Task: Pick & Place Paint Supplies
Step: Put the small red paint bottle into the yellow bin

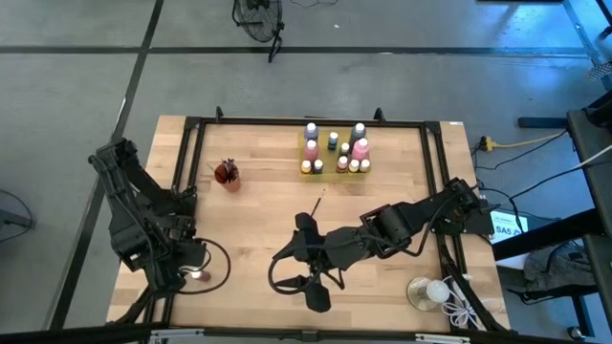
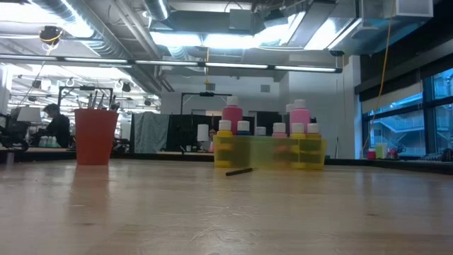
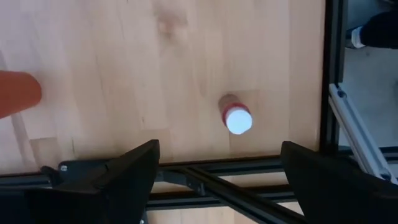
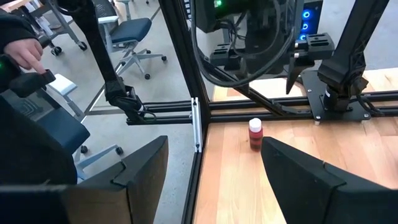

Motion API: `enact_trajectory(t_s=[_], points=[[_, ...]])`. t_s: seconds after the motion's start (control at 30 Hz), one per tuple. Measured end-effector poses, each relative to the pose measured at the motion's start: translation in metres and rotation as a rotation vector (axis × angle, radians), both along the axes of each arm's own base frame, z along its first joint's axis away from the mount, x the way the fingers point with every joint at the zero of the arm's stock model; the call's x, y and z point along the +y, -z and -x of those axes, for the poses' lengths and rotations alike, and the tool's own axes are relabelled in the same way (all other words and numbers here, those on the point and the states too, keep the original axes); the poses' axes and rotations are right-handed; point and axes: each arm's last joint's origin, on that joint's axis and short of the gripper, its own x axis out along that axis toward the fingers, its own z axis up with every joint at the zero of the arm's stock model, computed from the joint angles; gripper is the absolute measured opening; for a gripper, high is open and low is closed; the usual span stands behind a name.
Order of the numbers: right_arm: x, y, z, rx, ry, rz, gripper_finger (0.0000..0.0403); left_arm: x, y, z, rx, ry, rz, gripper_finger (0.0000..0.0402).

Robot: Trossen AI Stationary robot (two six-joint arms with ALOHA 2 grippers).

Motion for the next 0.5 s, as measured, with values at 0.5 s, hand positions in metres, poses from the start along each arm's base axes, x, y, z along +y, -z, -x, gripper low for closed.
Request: enact_trajectory(t_s=[0.5], points=[[0.002, 0.0, 0.001, -0.003, -0.004, -0.004, 0.0261, -0.019, 0.019, -0.009, 0.064, 0.041, -0.066, 0.0331]])
